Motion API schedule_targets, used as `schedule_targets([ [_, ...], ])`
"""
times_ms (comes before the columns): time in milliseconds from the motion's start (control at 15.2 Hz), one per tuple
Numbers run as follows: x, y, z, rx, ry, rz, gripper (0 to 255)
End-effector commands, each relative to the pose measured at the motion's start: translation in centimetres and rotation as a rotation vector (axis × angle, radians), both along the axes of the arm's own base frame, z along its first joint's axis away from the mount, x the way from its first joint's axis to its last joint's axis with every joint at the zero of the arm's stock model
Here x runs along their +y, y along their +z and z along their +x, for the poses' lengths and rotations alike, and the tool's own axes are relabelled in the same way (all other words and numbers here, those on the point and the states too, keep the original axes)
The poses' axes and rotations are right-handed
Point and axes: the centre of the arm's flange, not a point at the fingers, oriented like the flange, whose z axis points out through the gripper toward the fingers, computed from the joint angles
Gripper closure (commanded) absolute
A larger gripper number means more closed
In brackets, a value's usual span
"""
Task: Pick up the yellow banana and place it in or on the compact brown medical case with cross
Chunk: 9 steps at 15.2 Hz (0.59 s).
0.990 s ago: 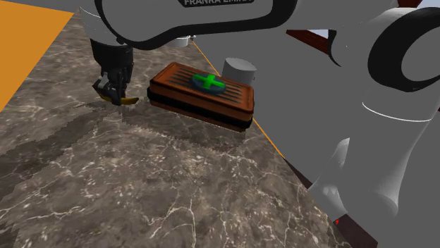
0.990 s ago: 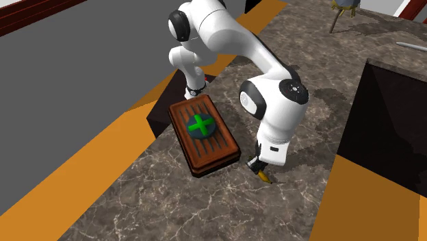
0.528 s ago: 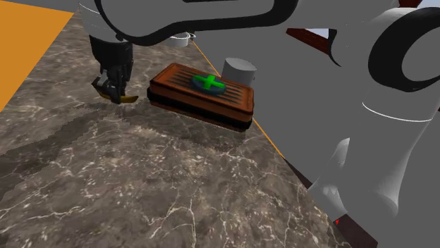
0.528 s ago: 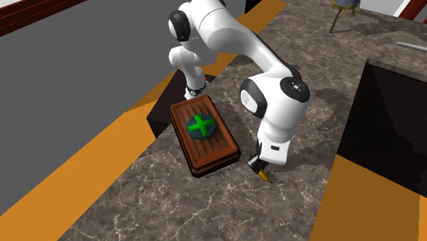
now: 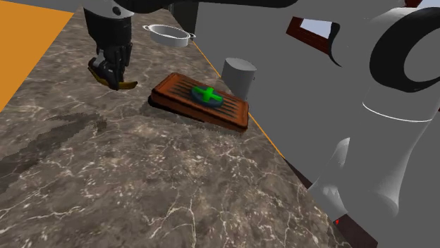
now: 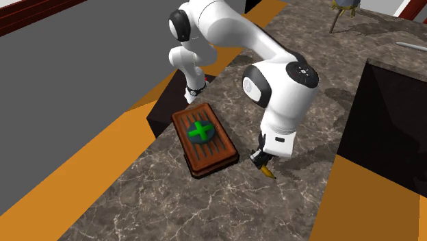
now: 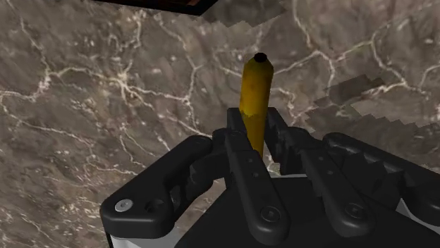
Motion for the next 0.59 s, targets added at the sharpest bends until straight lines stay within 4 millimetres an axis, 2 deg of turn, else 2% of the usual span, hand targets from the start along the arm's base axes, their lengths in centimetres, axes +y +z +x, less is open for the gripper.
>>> schedule_targets([
  [0,-0.1,1.0,0.0,0.000,0.000,0.000,255],
  [528,-0.1,5.2,0.0,0.000,0.000,0.000,255],
])
